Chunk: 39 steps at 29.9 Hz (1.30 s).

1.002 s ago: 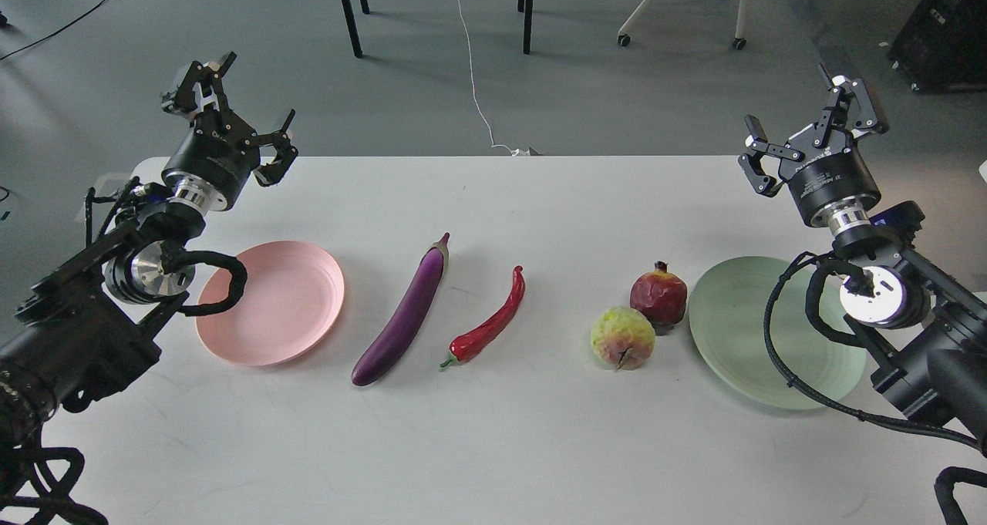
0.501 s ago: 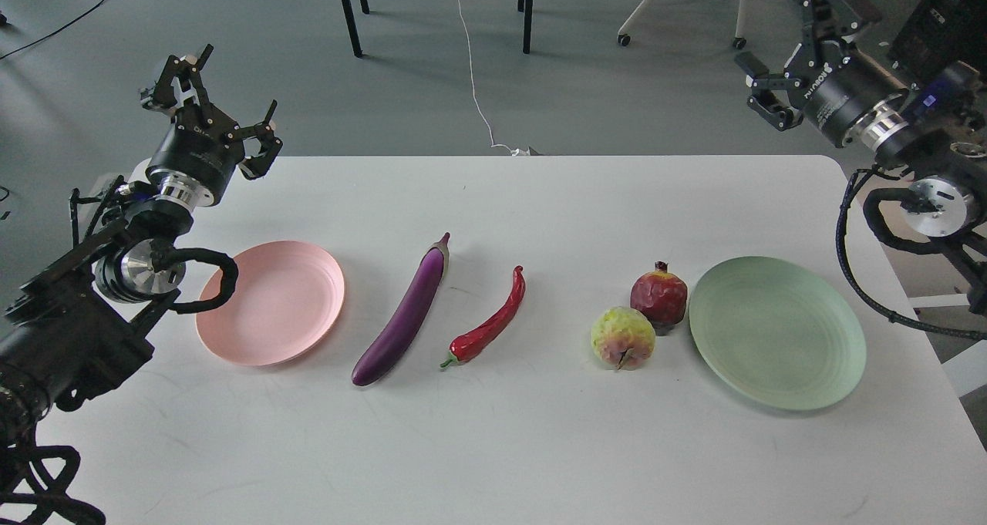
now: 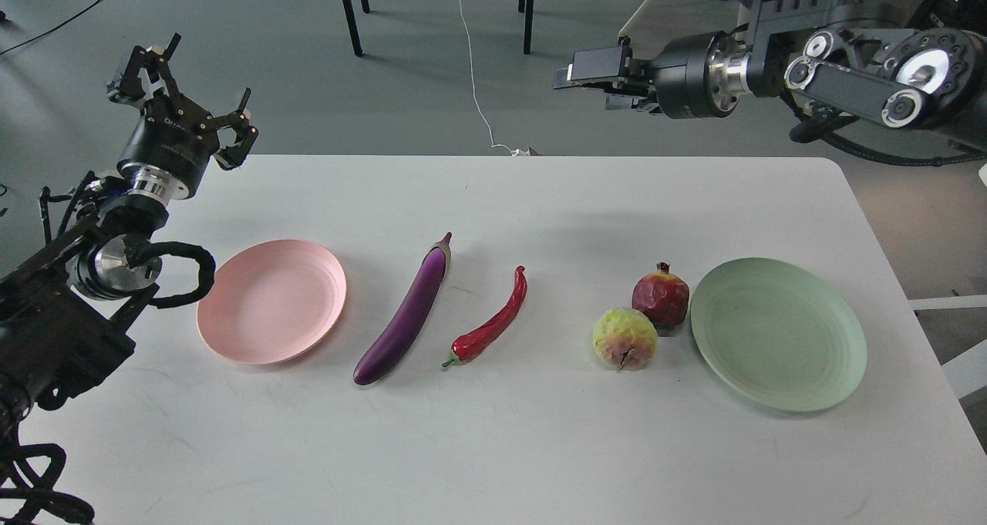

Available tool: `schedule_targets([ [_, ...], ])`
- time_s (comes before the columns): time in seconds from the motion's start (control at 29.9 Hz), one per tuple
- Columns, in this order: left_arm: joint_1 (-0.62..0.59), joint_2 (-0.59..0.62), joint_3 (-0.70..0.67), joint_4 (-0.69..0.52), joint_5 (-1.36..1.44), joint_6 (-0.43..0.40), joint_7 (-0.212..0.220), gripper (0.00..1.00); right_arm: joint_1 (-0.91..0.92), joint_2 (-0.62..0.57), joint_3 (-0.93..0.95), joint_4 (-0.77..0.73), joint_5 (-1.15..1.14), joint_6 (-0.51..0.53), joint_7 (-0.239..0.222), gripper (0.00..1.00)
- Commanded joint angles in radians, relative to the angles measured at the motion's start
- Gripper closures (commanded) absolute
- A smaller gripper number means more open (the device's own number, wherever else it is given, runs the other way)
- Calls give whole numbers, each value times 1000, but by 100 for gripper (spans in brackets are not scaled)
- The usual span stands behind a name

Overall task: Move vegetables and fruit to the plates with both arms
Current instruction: 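Move the right gripper over the red pomegranate, then grasp the pomegranate with the right gripper and place it on the green plate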

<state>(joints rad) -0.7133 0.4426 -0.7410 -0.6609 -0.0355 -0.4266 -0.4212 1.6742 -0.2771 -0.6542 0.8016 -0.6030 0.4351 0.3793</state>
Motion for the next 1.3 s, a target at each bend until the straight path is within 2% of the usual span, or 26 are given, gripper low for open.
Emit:
schedule_targets([
  [0.0, 1, 7, 0, 0, 0, -4, -2, 2, 33, 82, -151, 7, -118, 1, 4, 1],
  [0.23, 8, 14, 0, 0, 0, -20, -2, 2, 22, 101, -340, 63, -259, -10, 7, 2],
  [0.67, 9, 18, 2, 0, 2, -15, -4, 2, -105, 82, -363, 74, -265, -12, 9, 11],
  [0.8, 15, 21, 3, 0, 2, -15, -5, 2, -143, 84, -366, 65, -265, -47, 9, 11],
  [0.87, 20, 21, 3, 0, 3, -17, -4, 2, -146, 82, -366, 67, -267, -50, 7, 16],
  [1.1, 20, 19, 3, 0, 3, -15, -4, 2, -140, 73, -366, 68, -267, -52, 7, 55],
  [1.27, 18, 19, 3, 0, 3, -14, -4, 2, -62, 18, -352, 77, -262, -55, 7, 57],
])
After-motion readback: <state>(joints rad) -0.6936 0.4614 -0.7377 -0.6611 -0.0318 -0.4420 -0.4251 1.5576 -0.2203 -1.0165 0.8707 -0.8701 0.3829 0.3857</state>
